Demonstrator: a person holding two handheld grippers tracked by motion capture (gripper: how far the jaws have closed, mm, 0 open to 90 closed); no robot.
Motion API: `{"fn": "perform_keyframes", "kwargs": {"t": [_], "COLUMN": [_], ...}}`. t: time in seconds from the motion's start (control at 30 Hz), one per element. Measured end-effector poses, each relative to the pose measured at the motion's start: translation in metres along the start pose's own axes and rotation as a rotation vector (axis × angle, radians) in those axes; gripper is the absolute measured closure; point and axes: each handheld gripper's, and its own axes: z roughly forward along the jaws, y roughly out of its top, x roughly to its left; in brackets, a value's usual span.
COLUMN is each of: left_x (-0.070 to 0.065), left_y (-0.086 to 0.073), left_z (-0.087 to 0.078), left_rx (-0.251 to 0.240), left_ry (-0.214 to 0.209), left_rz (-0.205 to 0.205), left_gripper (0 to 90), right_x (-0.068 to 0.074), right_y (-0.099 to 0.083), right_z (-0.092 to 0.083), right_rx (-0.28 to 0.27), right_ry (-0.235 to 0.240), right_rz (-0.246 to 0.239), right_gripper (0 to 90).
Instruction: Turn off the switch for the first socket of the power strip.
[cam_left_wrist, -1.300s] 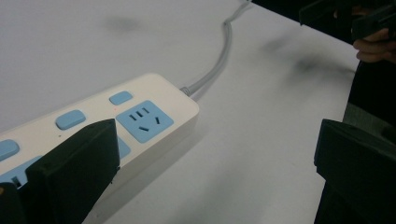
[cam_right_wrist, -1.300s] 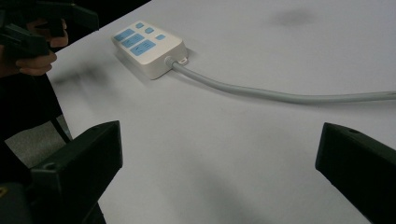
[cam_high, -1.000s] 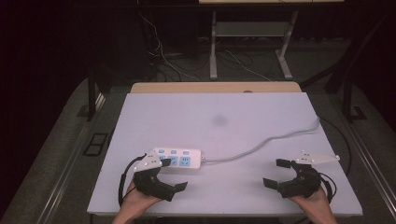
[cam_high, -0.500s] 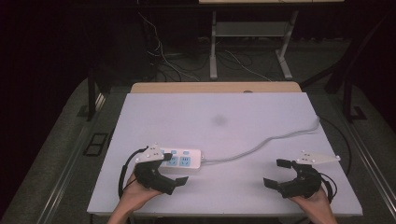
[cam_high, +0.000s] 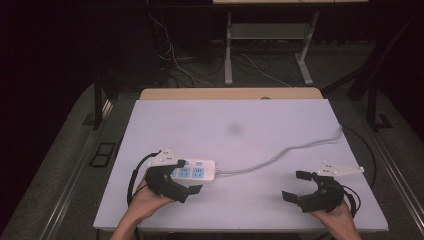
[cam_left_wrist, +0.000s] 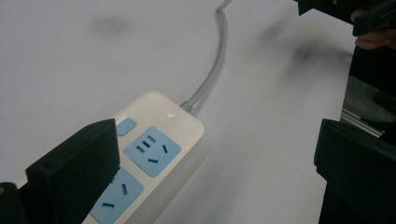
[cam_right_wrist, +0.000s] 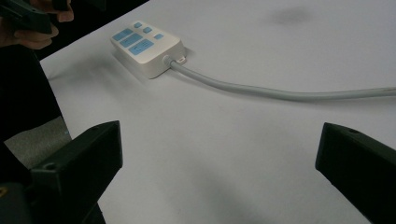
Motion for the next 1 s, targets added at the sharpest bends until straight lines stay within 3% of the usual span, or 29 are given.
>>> {"fn": "perform_keyframes", "kwargs": {"t": [0.83, 1.0], "left_x": [0.020, 0.023], "left_y": [0.031, 0.037], "left_z": [-0.001, 0.002], "left_rx": [0.035, 0.061], "left_ry": [-0.033, -0.030], "left_rz": [0.013, 0.026], "left_gripper": [0.0, 0.0], "right_x": [-0.001, -0.001], "right_y": [0.000, 0.000], "right_z": [0.000, 0.000], "right_rx": [-0.004, -0.003], "right_ry": [0.014, 0.014], "right_rz": [0.012, 0.010], "right_gripper": [0.4, 0.4]}}
